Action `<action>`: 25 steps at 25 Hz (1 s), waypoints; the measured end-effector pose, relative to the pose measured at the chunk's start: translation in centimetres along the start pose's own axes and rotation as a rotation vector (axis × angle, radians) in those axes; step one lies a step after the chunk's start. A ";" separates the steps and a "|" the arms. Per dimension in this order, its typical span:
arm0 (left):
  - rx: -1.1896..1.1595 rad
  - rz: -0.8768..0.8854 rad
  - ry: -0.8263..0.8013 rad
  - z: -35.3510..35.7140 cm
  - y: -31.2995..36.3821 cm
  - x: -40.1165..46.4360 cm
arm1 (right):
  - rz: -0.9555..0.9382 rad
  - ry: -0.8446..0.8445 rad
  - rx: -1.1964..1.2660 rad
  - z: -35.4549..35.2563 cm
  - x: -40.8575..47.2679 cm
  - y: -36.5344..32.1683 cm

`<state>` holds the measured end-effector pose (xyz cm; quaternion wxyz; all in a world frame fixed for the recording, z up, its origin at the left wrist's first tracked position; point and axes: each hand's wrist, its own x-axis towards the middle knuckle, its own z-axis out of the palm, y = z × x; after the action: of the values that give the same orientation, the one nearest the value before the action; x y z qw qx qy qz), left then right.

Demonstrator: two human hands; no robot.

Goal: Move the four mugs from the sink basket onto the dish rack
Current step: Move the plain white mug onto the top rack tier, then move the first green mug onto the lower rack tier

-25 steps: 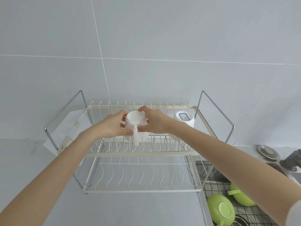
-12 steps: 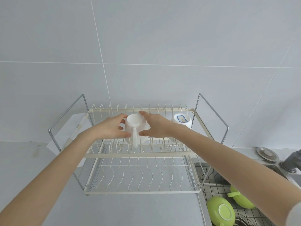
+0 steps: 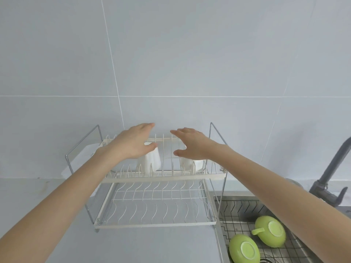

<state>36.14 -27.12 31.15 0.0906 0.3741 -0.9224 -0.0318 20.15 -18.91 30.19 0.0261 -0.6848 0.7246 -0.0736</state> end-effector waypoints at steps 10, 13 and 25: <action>0.157 0.105 0.026 1.5 11.0 0.0 | 0.169 0.073 -0.074 -2.6 -9.8 7.3; 0.179 0.133 0.001 2.5 14.4 0.7 | 0.214 0.051 -0.084 -2.6 -12.1 10.1; 0.146 0.193 -0.156 10.9 27.0 3.5 | 0.285 -0.075 -0.058 0.6 -18.6 22.9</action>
<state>13.09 -10.26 24.42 -0.0062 0.2855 -0.9583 0.0150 -1.23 0.75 25.19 0.0433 -0.5779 0.8147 -0.0224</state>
